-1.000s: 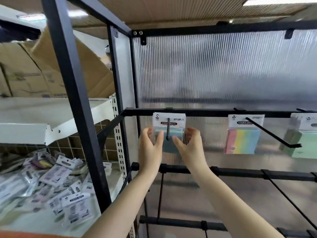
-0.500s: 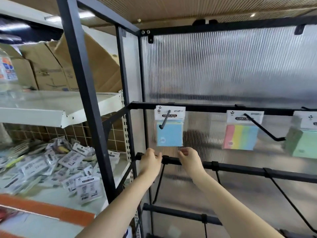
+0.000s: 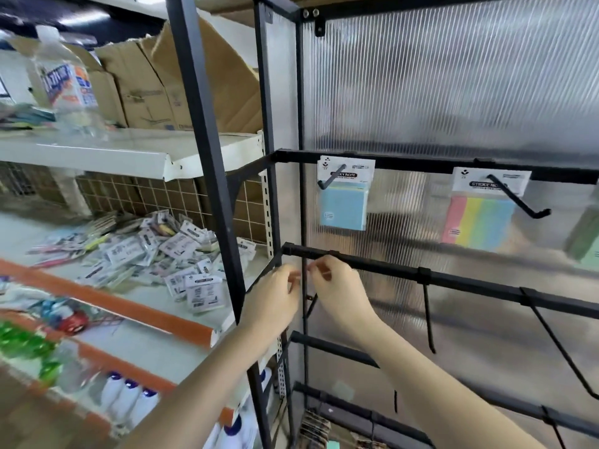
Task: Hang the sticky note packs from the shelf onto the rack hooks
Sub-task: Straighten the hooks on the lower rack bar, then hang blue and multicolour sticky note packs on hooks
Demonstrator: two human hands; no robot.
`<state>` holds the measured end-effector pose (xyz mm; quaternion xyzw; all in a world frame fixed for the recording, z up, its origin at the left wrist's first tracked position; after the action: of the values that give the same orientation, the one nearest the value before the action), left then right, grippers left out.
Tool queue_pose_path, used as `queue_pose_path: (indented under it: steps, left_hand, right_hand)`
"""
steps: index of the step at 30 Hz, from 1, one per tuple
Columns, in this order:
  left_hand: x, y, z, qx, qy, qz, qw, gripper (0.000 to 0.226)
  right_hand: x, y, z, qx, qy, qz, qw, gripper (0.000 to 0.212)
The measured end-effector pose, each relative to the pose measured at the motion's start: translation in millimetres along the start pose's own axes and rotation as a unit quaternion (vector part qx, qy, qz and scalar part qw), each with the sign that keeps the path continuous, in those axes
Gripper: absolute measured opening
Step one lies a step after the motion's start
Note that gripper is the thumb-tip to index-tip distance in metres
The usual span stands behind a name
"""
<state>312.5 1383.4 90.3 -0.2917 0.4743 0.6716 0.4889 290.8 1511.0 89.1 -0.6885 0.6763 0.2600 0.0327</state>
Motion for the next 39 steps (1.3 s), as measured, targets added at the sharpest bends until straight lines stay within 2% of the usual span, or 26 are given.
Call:
queue_pose_path:
  steps: [6, 14, 30, 39]
  left_hand:
    - [-37, -34, -42, -0.007, 0.044, 0.073, 0.996, 0.018]
    - [-73, -40, -120, -0.069, 0.048, 0.07, 0.994, 0.019]
    - [-104, -19, -349, -0.114, 0.06, -0.067, 0.989, 0.02]
    - [-117, -6, -423, -0.134, 0.022, -0.045, 0.99, 0.024]
  right_hand:
    - [45, -20, -37, -0.094, -0.064, -0.037, 0.993, 0.017]
    - [130, -32, -78, -0.156, -0.064, -0.109, 0.98, 0.02]
    - [339, 20, -96, -0.008, -0.144, -0.178, 0.973, 0.021]
    - [407, 53, -104, 0.003, -0.167, -0.189, 0.968, 0.017]
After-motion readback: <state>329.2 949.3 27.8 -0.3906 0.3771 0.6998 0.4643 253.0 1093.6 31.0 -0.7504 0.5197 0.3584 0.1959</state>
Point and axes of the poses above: each hand's wrist, its own y-axis towards the middle knuckle, its own x-axis out of the palm, z = x × y, the point moved 5 cm from there along y, towards the middle knuckle, and after that the axes turned 10 degrees about y, right-handed, at the moved point
